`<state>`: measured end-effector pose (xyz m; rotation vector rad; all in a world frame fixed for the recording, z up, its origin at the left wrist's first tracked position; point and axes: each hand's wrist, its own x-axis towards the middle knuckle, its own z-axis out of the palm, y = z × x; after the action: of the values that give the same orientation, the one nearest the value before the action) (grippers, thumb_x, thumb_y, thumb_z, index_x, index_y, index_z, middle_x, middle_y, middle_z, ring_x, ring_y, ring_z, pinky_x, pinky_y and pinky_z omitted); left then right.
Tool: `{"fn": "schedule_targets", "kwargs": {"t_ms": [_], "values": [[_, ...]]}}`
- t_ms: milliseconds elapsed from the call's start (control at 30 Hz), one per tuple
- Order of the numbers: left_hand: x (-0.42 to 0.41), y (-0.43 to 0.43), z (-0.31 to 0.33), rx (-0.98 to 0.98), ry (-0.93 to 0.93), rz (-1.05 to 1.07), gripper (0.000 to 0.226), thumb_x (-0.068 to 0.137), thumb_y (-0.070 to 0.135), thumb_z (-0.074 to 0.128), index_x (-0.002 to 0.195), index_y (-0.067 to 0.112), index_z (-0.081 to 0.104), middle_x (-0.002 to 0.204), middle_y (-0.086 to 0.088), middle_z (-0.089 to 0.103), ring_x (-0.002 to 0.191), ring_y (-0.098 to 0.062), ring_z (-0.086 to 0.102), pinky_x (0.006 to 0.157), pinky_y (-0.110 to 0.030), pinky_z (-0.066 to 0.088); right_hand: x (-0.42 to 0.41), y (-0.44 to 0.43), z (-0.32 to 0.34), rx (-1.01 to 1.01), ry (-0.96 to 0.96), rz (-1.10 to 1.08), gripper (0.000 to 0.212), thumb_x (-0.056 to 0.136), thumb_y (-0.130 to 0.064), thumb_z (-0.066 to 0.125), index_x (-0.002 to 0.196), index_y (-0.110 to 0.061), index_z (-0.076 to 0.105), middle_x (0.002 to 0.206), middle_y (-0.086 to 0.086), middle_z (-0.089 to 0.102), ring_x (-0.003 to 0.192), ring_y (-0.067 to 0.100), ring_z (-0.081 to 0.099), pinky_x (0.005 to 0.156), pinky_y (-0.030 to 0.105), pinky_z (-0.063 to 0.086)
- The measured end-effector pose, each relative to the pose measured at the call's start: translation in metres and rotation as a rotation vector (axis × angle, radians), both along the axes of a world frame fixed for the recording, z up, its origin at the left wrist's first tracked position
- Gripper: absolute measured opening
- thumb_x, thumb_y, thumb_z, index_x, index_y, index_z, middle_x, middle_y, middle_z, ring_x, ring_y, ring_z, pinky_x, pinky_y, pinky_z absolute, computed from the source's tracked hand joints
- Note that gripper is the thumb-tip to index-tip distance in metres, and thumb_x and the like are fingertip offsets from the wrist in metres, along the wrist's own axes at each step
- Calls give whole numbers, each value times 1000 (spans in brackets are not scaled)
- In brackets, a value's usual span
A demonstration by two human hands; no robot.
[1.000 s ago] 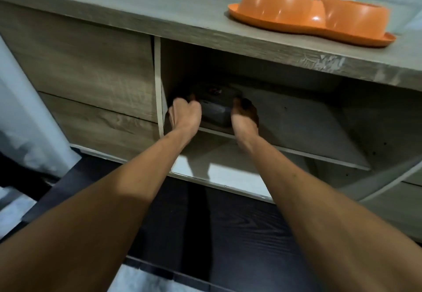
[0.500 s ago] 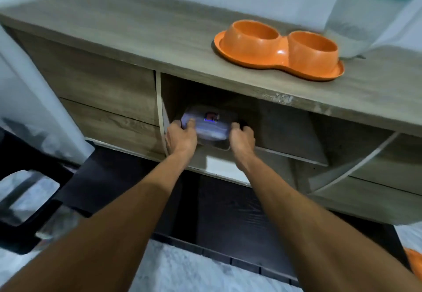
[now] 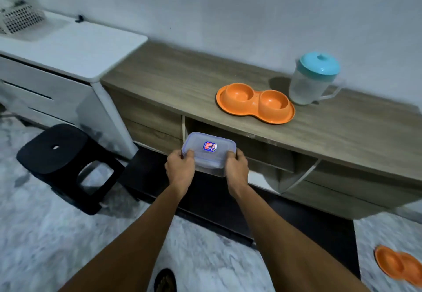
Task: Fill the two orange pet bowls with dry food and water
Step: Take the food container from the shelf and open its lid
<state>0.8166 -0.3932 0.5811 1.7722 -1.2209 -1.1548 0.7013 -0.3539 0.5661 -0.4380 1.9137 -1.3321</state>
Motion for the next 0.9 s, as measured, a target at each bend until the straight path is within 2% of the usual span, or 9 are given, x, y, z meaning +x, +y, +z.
{"fn": "schedule_targets", "kwargs": {"t_ms": [100,167,233,367,567,633,700,800,900], "values": [[0,0,36,-25,-4,20,31,94,26,57,69,9,51,66,-1,49,61,-15,44,48,-23,25,-1,1,40,-29,24,16,31,98,-26,44,123,-20,60,123,6,63,114,27,57,102,43,45],[-1,-7,55,-47,5,31,34,92,26,59,65,9,48,61,0,46,61,-20,44,55,-24,27,-3,-4,63,-44,30,25,34,97,-27,44,127,-20,60,126,6,62,117,28,56,104,42,44],[-2,-18,68,-73,38,32,31,91,27,61,70,6,54,61,-1,51,67,-24,50,63,-26,32,-5,-16,82,-57,38,36,34,95,-27,45,125,-22,62,127,5,63,117,28,57,104,42,45],[-6,-54,81,-127,98,35,29,88,28,64,86,0,68,83,-15,70,80,-28,63,67,-28,41,-11,-55,98,-78,71,71,34,94,-31,45,122,-25,62,125,6,65,113,29,60,101,46,47],[-15,-149,85,-133,149,-21,21,90,22,63,79,5,63,77,-10,64,76,-26,62,59,-25,41,-18,-143,104,-116,77,19,32,95,-24,46,121,-15,64,117,7,69,106,27,63,96,42,50],[-16,-169,87,-140,151,-45,19,92,19,62,80,5,61,75,-10,60,70,-24,55,45,-14,36,-21,-164,99,-113,62,6,31,95,-25,47,120,-17,64,116,7,69,104,27,64,95,44,51],[-19,-210,81,-110,181,-96,16,93,15,61,82,5,58,67,-4,54,61,-16,50,41,-7,36,-22,-204,87,-87,62,-21,36,90,-32,46,120,-21,64,115,5,70,104,27,64,96,49,51],[-16,-256,74,-91,163,-153,26,92,13,63,68,9,52,60,2,48,64,-16,47,41,-9,35,-22,-242,73,-57,33,-59,34,90,-28,47,119,-22,64,114,3,70,104,26,65,94,47,52],[-15,-294,60,-51,151,-211,33,92,13,63,63,13,48,57,2,44,54,-9,39,41,-10,33,-19,-272,70,-47,27,-83,30,95,-23,46,119,-21,64,115,4,69,104,24,64,94,44,52]]}}
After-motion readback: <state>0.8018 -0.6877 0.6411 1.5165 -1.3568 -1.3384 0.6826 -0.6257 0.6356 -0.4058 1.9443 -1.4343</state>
